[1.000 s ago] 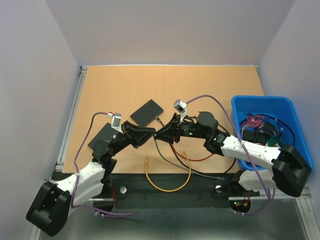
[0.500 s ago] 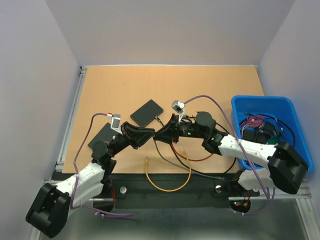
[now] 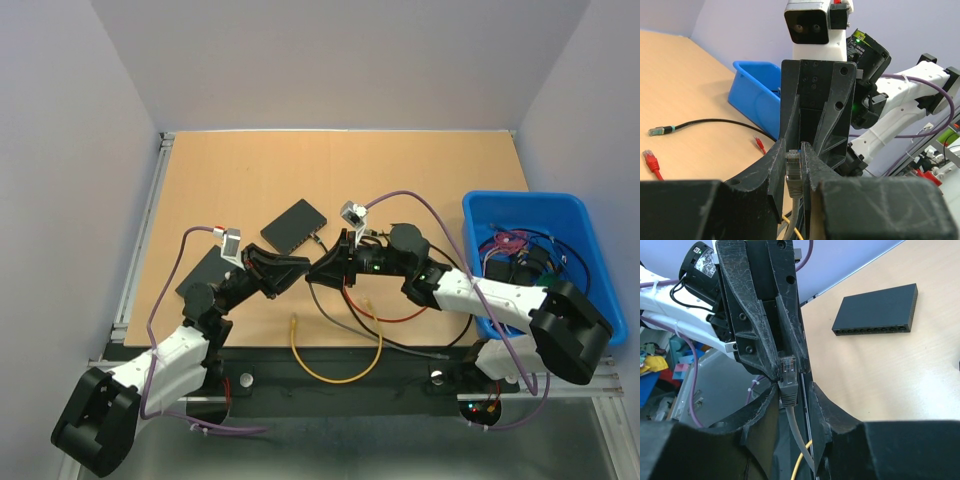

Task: Insert the plug into the switch port

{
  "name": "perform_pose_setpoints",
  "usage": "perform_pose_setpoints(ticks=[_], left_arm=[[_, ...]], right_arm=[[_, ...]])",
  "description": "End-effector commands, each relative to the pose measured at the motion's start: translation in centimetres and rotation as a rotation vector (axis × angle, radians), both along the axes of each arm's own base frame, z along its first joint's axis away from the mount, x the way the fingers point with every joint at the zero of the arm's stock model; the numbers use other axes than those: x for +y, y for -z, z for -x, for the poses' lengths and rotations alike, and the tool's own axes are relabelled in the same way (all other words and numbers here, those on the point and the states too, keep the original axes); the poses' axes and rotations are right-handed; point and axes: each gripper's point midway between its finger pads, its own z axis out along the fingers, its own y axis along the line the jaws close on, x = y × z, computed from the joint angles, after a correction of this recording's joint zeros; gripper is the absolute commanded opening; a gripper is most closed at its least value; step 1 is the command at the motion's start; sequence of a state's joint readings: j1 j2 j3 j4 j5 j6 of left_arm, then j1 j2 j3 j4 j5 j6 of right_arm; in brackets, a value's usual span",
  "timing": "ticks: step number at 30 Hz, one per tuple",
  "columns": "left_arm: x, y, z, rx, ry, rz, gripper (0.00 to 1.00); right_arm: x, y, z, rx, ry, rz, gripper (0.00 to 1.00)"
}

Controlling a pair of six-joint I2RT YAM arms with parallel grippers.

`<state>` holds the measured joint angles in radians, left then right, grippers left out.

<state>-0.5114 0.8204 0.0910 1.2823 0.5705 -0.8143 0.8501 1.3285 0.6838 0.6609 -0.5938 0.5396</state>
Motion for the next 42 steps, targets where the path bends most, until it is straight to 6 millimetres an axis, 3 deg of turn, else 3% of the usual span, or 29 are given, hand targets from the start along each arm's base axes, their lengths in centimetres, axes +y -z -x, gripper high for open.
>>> perform_pose_setpoints(ticks=[1, 13, 20, 27, 34, 42], left_arm=[[1.7, -6.7, 3.6, -0.315, 0.018, 0.177, 0.00], [1.8, -6.8, 3.7, -0.316, 0.015, 0.188, 0.00], [2.0, -6.9, 3.7, -0.315, 0.009, 0.200, 0.00], [2.5, -6.7, 3.1, -0.288, -0.037, 0.215, 0.00], [3.6, -6.4, 2.3, -0.241, -0.110, 0.260, 0.00], [3.7, -5.9, 1.5, -0.208, -0.142, 0.250, 0.00]], right_arm=[[0.4, -2.3, -0.3, -0.050, -0.010, -0.058, 0.35], [0.6, -1.7, -0.2, -0.034, -0.023, -0.058, 0.27], [0.4, -1.8, 0.0, -0.039, -0.023, -0.064, 0.09], [-0.4, -2.5, 0.0, -0.049, 0.016, -0.085, 0.04], [-1.6, -4.6, -0.3, -0.075, 0.088, -0.136, 0.00], [-1.4, -4.5, -0.4, -0.069, 0.088, -0.134, 0.00]])
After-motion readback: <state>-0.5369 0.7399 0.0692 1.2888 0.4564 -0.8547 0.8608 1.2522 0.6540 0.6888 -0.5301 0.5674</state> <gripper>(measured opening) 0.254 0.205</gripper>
